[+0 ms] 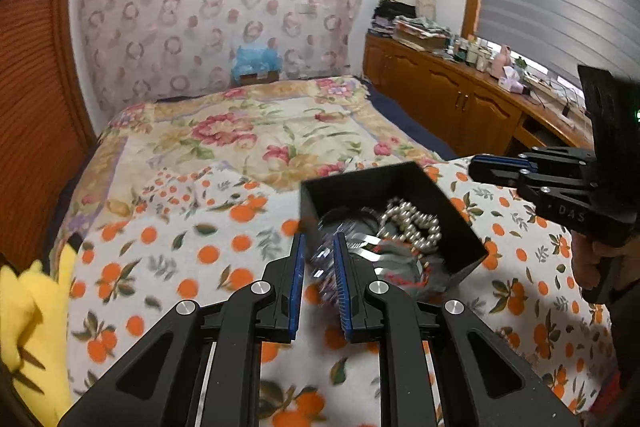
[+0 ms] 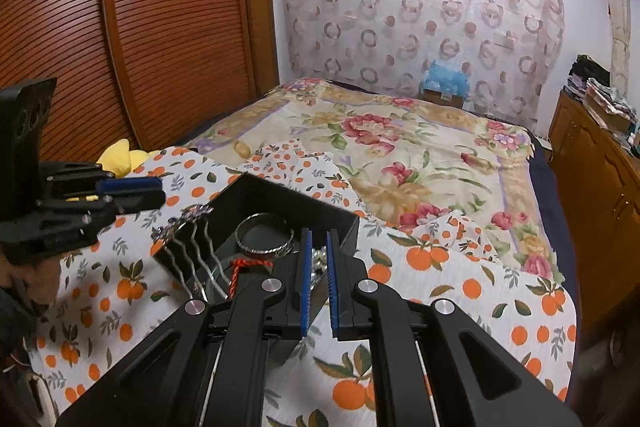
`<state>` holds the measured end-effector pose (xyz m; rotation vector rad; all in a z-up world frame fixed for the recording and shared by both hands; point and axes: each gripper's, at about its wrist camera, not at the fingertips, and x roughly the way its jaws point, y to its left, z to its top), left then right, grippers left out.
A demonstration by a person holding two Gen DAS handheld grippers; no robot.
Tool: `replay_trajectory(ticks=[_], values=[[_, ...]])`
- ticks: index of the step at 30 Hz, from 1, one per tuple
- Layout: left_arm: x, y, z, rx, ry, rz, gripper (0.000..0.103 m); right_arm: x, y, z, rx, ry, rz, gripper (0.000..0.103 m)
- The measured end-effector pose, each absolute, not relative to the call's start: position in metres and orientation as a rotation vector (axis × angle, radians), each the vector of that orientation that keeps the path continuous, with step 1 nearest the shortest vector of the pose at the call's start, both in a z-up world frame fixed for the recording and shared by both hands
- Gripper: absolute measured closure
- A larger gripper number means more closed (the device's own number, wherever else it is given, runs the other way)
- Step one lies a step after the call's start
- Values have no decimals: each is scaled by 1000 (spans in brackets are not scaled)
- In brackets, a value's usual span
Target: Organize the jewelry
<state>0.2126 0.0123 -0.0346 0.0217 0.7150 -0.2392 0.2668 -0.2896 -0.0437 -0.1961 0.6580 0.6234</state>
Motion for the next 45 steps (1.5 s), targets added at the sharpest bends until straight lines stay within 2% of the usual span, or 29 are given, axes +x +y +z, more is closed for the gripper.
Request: replay_trajectory(ticks=[13,25,45], values=[[214,30,-74,35,835,-205,89,257,-299,-38,-180,638,606,94],[208,-3,-31,57,729,-295,90,240,-318,-34,-168,636,575,94],[132,-19,-39,73,731,-321,90,153,-321,-58,-162,666,598,92]])
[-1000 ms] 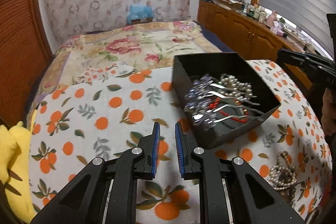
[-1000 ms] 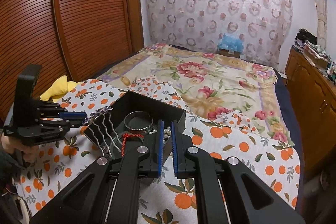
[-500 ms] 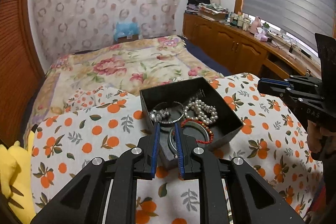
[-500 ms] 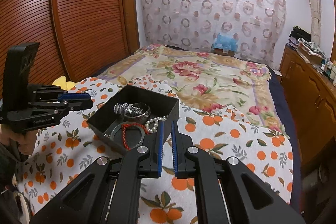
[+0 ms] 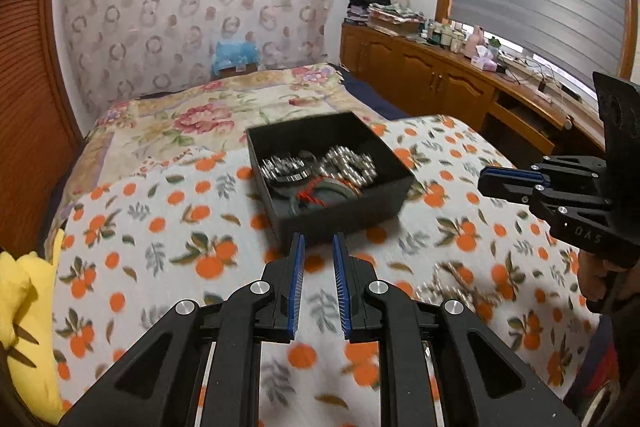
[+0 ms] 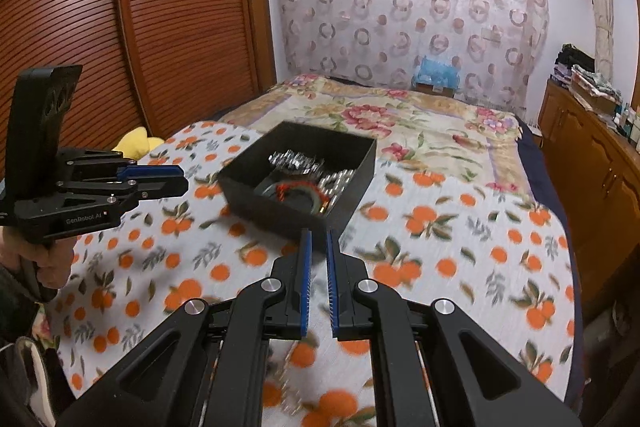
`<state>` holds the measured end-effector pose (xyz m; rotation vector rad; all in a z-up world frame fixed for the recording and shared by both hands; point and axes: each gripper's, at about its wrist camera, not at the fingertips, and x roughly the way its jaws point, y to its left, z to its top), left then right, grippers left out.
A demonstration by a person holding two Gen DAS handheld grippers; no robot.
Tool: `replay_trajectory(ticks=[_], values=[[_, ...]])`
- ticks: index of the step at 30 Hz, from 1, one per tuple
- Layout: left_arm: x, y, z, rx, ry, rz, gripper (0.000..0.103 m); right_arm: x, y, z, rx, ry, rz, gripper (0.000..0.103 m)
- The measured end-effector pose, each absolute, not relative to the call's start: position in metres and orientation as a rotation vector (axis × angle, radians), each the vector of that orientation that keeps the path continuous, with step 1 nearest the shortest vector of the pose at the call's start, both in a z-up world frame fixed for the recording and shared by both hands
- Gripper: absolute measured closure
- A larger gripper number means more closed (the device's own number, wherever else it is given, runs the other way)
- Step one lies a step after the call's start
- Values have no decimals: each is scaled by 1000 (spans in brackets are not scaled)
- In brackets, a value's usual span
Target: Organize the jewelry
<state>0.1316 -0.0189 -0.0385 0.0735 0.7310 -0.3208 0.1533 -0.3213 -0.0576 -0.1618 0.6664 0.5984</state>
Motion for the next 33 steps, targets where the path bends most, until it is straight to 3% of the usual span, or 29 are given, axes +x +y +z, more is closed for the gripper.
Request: replay_trajectory(ticks=[3,15,20,25,26,33], values=[[116,-24,-46,76,737,-331,90,139,-320,-65,-163,680,599,82],[85,-41,-88,81,839,-410,88,113,-331,-114,-161,824,594,82],[86,-45,-99,80,873,-420,76,114,-329,-129,-204,870,595,82],[85,-52,-101,98,885,-438,76,114,-327,-130,-266,850,550,87],[85,-54,-102,101,887,-442,76,114,-327,-130,-277,846,537,95],[87,-63,-104,129,897,-460,75,119,-338,-130,-249,838,508,97]])
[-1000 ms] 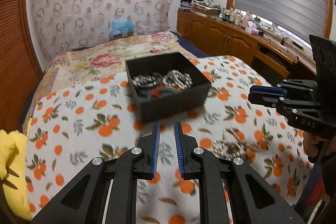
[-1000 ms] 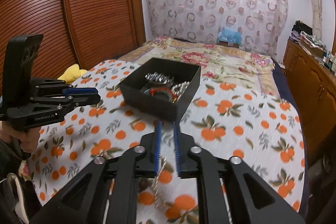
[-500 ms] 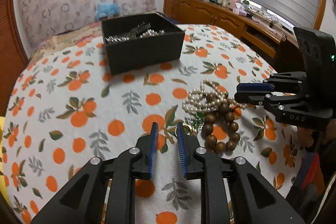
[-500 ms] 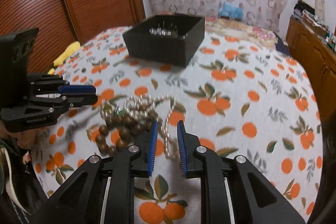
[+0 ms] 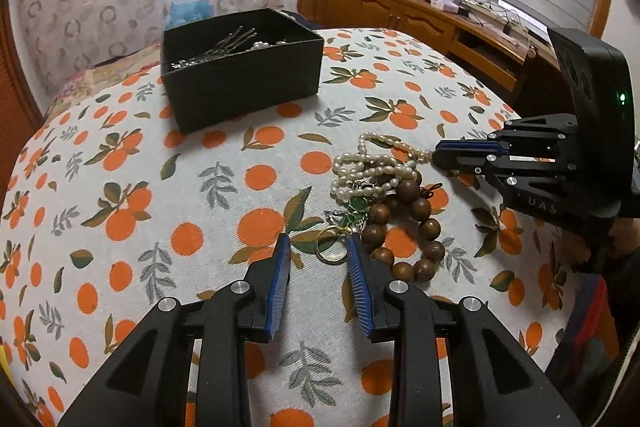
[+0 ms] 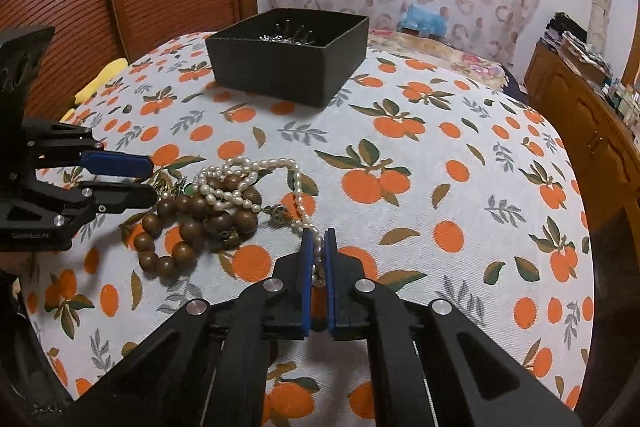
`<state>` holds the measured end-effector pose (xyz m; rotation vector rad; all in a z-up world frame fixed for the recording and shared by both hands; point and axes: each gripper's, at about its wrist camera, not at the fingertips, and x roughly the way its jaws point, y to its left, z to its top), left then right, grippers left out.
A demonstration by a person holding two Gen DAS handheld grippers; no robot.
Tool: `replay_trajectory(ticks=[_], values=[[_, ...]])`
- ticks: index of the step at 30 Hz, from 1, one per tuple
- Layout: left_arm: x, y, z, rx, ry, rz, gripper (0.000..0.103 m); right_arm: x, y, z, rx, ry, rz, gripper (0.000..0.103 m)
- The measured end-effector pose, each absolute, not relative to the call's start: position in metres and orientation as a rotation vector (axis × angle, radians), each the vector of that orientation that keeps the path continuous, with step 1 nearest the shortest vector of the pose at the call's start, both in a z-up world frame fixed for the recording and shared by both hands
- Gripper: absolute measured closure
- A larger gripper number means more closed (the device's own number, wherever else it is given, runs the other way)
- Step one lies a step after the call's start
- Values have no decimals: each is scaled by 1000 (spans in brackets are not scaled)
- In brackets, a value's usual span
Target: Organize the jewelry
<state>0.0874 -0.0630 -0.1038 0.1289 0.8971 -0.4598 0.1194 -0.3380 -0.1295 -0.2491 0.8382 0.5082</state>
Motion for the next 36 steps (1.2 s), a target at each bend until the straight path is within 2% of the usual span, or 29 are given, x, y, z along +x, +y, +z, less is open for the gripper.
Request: replay_trajectory(ticks=[10,11,12,13,14,19,36], values=[[92,-75,-105,179,880,-466,76,121,-349,-116,-219,781,465,98],[92,-75,-106,184,877,-464,80,121,-351,-111,-211,769,464,98],[91,-76,-106,181,878,-467,93,120,-352,-107,-206,756,466,98],[92,-75,-106,169,882,-479,100,119,-353,-101,-205,741,468,98],[92,-75,-106,164,885,-481,101,118,-353,-96,-207,727,467,98],[90,-69,-103,138,869,-463,101,116,-351,-70,-212,663,474,98],[88,-23,-38,68,719,-378,101,128,-343,15,-188,486,494,98]])
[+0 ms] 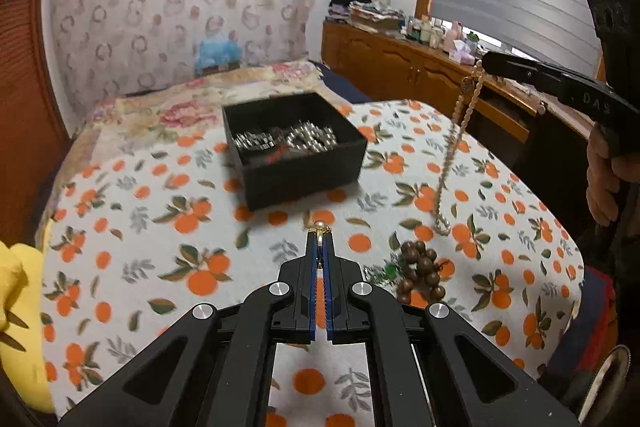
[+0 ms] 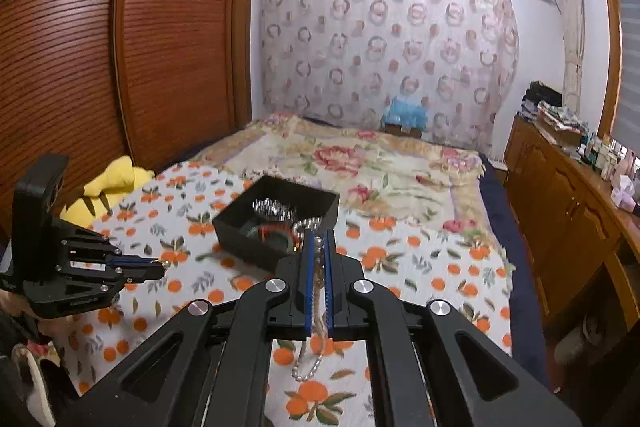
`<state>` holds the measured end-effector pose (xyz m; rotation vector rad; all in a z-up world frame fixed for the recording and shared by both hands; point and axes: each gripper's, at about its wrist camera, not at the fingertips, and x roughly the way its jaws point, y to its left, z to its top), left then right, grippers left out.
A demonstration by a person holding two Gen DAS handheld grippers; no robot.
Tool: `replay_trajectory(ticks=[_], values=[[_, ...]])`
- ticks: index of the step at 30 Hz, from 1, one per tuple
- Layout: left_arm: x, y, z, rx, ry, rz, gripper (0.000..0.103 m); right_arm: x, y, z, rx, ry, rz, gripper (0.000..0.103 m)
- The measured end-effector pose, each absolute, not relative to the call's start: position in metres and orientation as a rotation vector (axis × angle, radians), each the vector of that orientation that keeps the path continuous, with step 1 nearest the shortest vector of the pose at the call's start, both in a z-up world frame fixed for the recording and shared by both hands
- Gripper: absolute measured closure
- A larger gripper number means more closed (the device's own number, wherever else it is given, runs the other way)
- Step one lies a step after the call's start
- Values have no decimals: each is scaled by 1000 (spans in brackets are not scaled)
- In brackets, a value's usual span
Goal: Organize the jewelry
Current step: 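Lower the pearl strand into the box with the left gripper and release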
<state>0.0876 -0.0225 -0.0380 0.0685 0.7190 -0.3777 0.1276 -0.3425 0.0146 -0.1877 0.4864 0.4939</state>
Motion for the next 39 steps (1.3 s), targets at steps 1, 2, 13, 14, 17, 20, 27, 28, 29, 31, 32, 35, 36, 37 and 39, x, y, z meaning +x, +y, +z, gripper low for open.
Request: replay_trajectory(ticks=[1,2,13,14,17,20,27,28,29,31,32,35,36,37,39], values=[[88,-21,-34,72,710,-374,101,130,-342,20,-185,476,496,98],[89,-20,-30,74,702,-370,101,131,-341,23,-184,470,497,98],[114,-7,-3,60,647,-344,101,154,-324,78,-195,364,511,98],[119,-7,-2,61,647,-342,101,157,-322,81,-196,357,514,98],[130,-6,-2,56,649,-335,101,166,-314,92,-203,340,524,98],[138,-6,-3,51,655,-332,101,175,-305,101,-216,328,538,98],[157,-6,-9,57,672,-323,101,194,-292,107,-224,318,569,98],[160,-6,-10,56,675,-323,101,197,-291,105,-222,323,574,98],[163,-6,-10,56,677,-323,101,200,-290,102,-220,329,578,98],[168,-6,-11,54,682,-322,101,206,-288,96,-217,346,586,98],[172,-7,-13,55,686,-323,101,209,-286,91,-216,358,591,98],[180,-9,-16,63,694,-326,101,216,-282,73,-220,396,603,98],[183,-11,-17,65,697,-328,101,219,-281,68,-220,408,607,98],[185,-12,-18,66,699,-329,101,222,-280,60,-221,425,611,98],[189,-13,-20,66,704,-332,101,226,-279,46,-215,454,618,98]])
